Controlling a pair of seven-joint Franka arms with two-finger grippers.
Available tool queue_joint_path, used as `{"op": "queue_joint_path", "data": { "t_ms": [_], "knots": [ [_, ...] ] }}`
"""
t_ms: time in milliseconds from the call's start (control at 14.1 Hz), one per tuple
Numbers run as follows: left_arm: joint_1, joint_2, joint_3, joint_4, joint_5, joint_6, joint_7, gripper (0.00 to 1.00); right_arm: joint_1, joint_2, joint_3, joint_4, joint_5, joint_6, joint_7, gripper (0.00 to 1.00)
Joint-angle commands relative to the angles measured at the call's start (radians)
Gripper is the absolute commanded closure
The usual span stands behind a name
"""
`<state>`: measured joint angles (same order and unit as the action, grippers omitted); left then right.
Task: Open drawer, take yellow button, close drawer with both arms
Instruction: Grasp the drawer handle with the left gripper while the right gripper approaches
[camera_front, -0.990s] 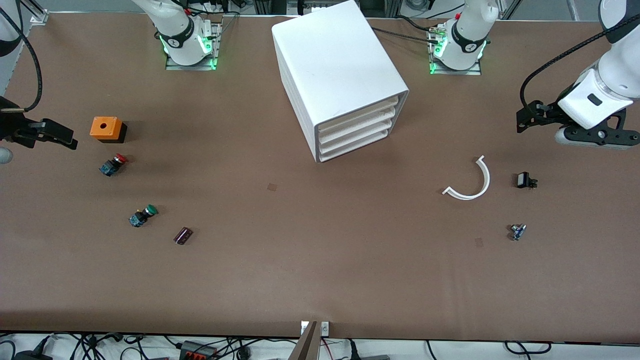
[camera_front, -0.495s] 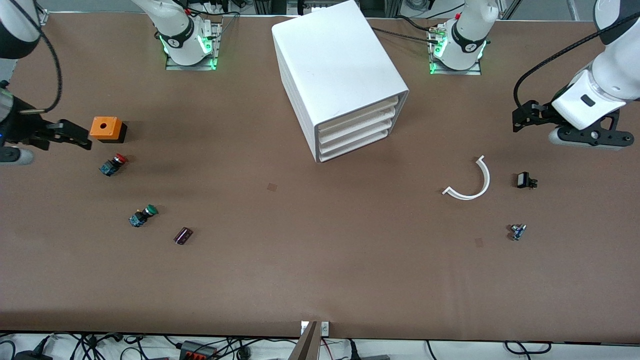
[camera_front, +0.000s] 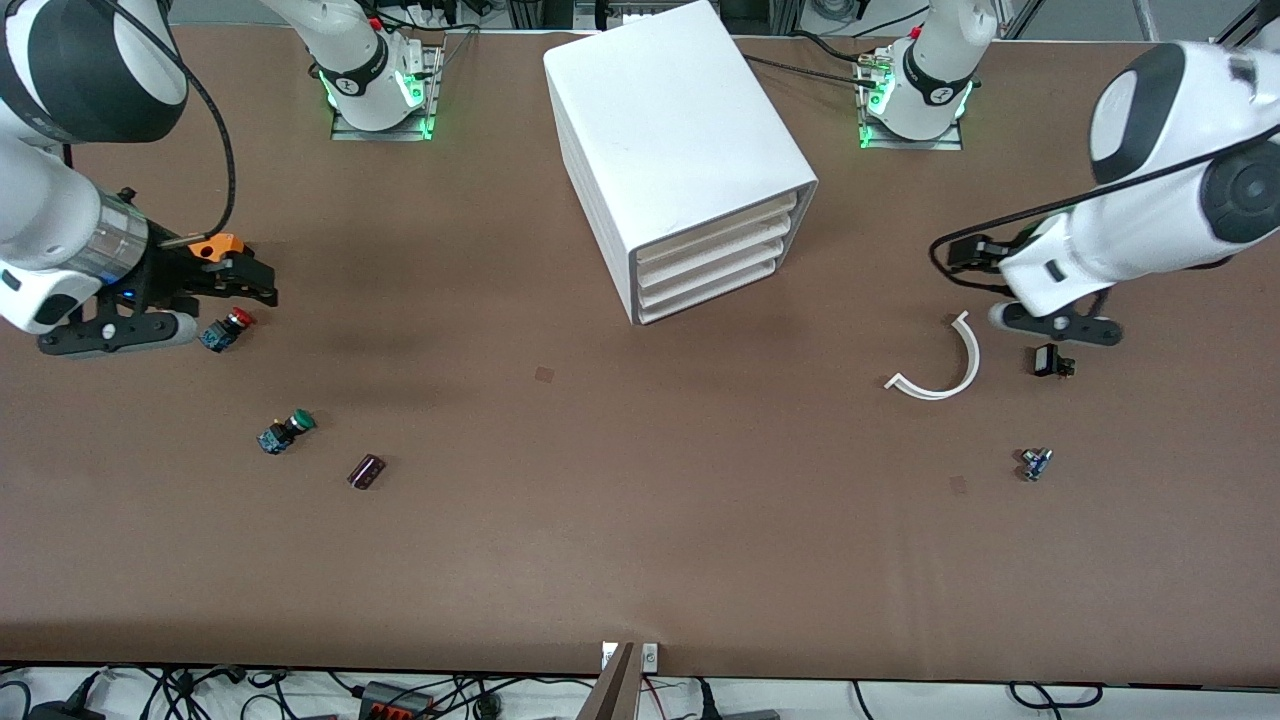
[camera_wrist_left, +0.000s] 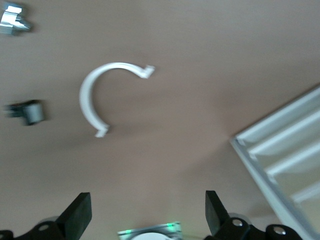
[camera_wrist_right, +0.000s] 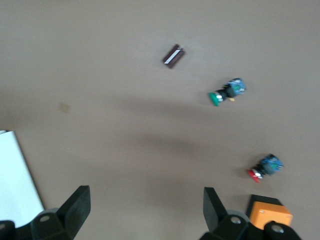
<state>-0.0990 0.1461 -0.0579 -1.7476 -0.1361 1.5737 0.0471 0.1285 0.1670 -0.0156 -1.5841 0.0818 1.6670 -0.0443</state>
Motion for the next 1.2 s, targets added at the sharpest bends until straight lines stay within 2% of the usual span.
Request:
{"op": "queue_joint_path", "data": {
  "t_ms": [0,283,424,566,848,1131],
  "knots": [
    [-0.002,0.062,0.003,0.031,-0.199,-0.032,0.126,0.0,0.055,-0.007,-0.003,-0.004,0.035,0.013,0.004,0.0],
    [-0.002,0.131,0.001,-0.013,-0.533,-0.03,0.365,0.0,0.118,0.02,-0.003,0.003,0.033,0.051,0.003,0.0],
    [-0.004,0.158,0.001,-0.094,-0.725,-0.018,0.524,0.0,0.155,0.032,-0.003,0.015,0.03,0.072,0.004,0.0],
    [-0.021,0.177,0.001,-0.159,-0.834,-0.017,0.667,0.0,0.175,0.034,-0.003,0.015,0.032,0.074,0.039,0.0],
    [-0.021,0.217,-0.026,-0.245,-0.931,-0.015,0.85,0.28,0.198,0.035,-0.004,0.021,0.027,0.076,0.095,0.0],
    [-0.027,0.271,-0.028,-0.366,-1.082,-0.015,1.069,0.39,0.198,0.052,-0.004,0.032,0.027,0.077,0.095,0.0]
  ]
}}
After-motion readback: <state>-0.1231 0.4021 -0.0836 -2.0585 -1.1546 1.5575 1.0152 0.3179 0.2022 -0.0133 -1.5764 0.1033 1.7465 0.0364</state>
